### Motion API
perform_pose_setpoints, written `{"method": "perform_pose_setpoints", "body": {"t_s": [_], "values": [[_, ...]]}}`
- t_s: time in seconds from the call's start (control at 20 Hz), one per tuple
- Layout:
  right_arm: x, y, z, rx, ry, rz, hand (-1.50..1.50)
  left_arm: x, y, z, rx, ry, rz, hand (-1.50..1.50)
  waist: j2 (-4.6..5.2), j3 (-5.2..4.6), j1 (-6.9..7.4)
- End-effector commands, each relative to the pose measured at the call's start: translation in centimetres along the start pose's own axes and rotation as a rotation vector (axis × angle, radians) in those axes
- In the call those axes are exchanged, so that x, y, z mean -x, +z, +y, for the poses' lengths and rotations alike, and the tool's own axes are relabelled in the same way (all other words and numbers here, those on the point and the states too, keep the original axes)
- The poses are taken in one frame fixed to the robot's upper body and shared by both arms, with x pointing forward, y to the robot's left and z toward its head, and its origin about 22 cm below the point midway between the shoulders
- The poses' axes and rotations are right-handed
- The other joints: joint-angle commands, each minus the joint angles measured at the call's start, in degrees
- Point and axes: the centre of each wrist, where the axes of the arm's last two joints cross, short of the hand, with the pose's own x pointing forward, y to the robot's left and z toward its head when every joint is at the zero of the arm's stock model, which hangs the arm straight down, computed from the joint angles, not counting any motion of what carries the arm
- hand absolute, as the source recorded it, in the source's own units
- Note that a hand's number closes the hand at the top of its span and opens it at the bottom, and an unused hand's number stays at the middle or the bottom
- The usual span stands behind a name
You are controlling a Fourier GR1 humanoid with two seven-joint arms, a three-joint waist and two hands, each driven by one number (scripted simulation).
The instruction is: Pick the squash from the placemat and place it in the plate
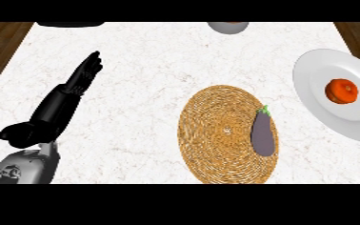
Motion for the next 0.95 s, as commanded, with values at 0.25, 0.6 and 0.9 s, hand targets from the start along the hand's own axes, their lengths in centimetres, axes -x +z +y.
{"method": "perform_pose_setpoints", "body": {"t_s": [0.25,0.6,0.9], "values": [[-3.0,2.1,-6.0,-0.103,-0.286,-0.155,-1.50,-0.7,-0.3,1.2,-0.025,-0.007,-0.008,0.00,0.16,0.23,-0.24],[-3.4,4.1,-7.4,-0.097,-0.278,-0.134,-1.50,-0.4,0.2,0.7,-0.019,0.005,-0.004,0.00,0.32,0.49,-0.82],[-3.7,3.5,-6.9,-0.148,-0.276,-0.134,-1.50,0.5,0.5,0.0,-0.013,0.008,0.008,0.00,0.57,0.51,-0.17]]}}
